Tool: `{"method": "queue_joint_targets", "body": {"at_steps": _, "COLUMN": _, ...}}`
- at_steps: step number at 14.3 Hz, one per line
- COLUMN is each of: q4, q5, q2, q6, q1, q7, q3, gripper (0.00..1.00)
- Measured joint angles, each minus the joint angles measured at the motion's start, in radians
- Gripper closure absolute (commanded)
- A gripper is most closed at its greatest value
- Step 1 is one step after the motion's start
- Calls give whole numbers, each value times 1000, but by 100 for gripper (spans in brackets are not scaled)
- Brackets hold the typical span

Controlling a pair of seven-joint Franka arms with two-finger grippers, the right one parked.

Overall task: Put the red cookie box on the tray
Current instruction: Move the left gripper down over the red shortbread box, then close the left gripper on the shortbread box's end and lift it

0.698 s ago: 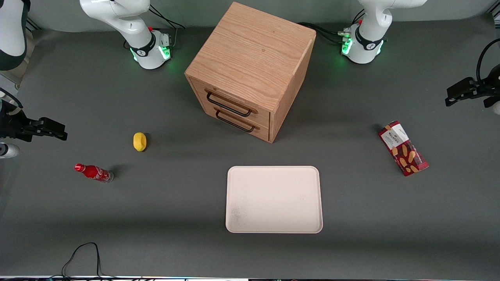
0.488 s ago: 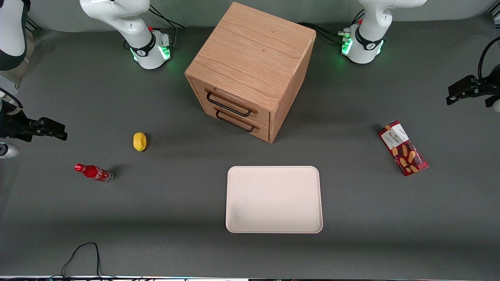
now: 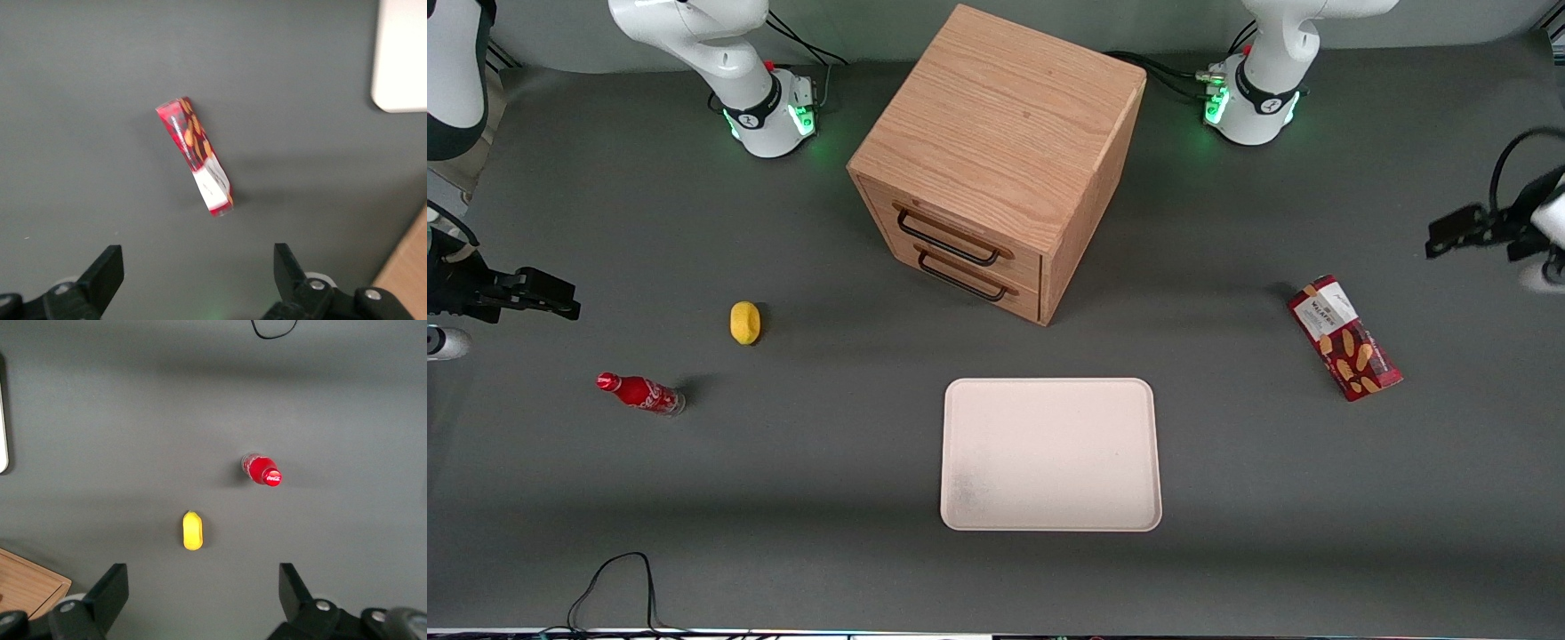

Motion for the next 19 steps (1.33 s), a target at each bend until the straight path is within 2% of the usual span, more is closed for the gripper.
{"method": "queue_joint_targets", "body": {"at_steps": 3, "q4": -143, "q5": -3, "q2": 57, "q6": 202, "q1": 16, "q7": -113, "q3": 27, "gripper": 0}}
{"method": "queue_joint_targets", "body": {"at_steps": 7, "q4": -223, "q5": -12, "q2": 147, "q6": 349, "q1": 17, "q7": -313, "q3": 30, "gripper": 0}}
{"method": "queue_joint_targets", "body": {"at_steps": 12, "q4": -349, "q5": -47, "q2": 272, "q6": 591, "q1": 17, "q7": -395, "q3": 31, "gripper": 1}}
{"method": "queue_joint_targets", "body": {"at_steps": 13, "q4": -357, "q5": -65, "q2": 297, "q6": 609, "q1": 17, "q7": -397, "q3": 31, "gripper": 4}}
{"method": "queue_joint_targets", "body": {"at_steps": 14, "q4": -359, "q5": -78, "q2": 319, "q6": 627, "q1": 17, "q7": -398, "q3": 31, "gripper": 18}}
{"method": "queue_joint_targets", "body": {"at_steps": 15, "q4": -360, "q5": -85, "q2": 336, "q6": 644, "q1": 17, "q7": -399, "q3": 30, "gripper": 42}}
{"method": "queue_joint_targets", "body": {"at_steps": 16, "q4": -360, "q5": -88, "q2": 349, "q6": 652, "q1": 17, "q7": -400, "q3": 31, "gripper": 73}}
{"method": "queue_joint_targets", "body": {"at_steps": 17, "q4": -360, "q5": -89, "q2": 355, "q6": 655, "q1": 17, "q7": -401, "q3": 30, "gripper": 97}}
{"method": "queue_joint_targets", "body": {"at_steps": 19, "q4": -360, "q5": -89, "q2": 358, "q6": 654, "q1": 17, "q7": -402, "q3": 30, "gripper": 100}}
